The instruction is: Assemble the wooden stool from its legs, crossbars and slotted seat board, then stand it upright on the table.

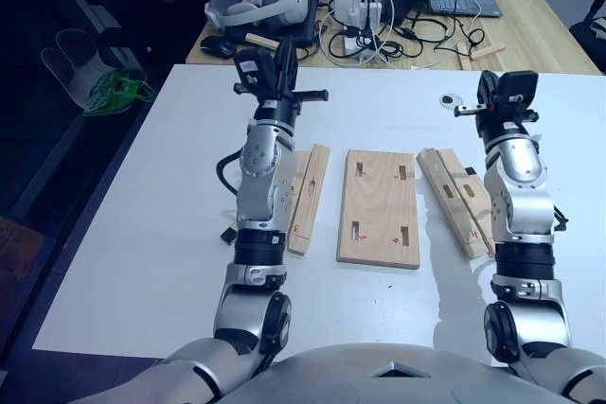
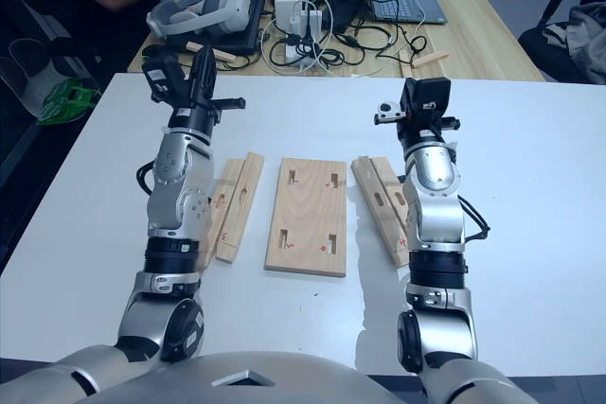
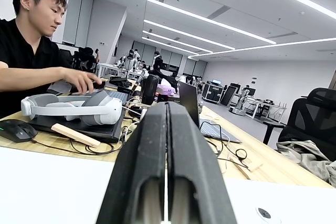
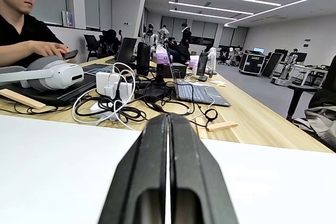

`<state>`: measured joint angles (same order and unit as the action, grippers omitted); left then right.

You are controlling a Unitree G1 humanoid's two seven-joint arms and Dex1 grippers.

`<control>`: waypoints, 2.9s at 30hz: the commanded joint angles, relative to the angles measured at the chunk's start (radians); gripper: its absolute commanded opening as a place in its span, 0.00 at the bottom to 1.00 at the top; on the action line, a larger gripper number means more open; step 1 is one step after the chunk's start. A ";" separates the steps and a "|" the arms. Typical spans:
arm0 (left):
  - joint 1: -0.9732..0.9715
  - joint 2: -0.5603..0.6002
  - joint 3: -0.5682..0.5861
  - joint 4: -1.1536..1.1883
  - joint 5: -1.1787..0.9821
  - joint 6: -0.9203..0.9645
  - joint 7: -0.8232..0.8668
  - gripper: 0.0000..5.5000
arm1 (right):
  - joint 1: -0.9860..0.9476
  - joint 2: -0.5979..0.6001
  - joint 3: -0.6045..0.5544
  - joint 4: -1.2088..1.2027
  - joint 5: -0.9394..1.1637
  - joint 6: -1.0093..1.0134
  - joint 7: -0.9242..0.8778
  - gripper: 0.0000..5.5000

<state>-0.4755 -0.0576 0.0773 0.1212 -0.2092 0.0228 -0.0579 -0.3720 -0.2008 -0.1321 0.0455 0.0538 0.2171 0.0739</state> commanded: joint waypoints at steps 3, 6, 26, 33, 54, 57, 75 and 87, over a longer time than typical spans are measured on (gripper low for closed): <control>0.033 0.032 0.001 -0.017 -0.037 0.149 -0.041 0.00 | 0.057 0.047 0.014 -0.059 0.009 0.001 -0.018 0.01; 0.048 0.047 0.014 -0.026 -0.076 0.200 -0.077 0.00 | 0.092 0.074 0.007 -0.087 0.024 0.007 -0.028 0.01; 0.092 0.253 0.009 -0.130 -0.047 0.417 -0.174 0.00 | 0.196 0.206 0.015 -0.142 0.121 0.035 -0.061 0.01; 0.122 0.407 0.034 -0.202 -0.086 0.588 -0.283 0.00 | 0.229 0.221 0.010 -0.175 0.142 0.074 -0.079 0.01; 0.314 0.959 -0.078 -0.428 -0.140 0.955 -0.710 0.45 | 0.283 0.285 0.010 -0.255 0.159 0.108 -0.131 0.00; 0.330 0.975 -0.077 -0.456 -0.150 0.985 -0.724 0.53 | 0.272 0.290 0.005 -0.257 0.165 0.114 -0.144 0.00; 0.414 1.048 -0.220 -0.382 -0.040 0.926 -0.746 0.67 | 0.266 0.317 0.043 -0.234 0.159 0.075 -0.179 0.00; 0.464 1.036 -0.244 -0.285 -0.002 0.898 -0.771 0.54 | 0.282 0.342 0.087 -0.220 0.163 0.017 -0.222 0.00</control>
<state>-0.0422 0.9829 -0.1600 -0.1939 -0.2154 0.8923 -0.8320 -0.0911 0.0789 -0.0549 -0.1814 0.2092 0.2417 -0.1396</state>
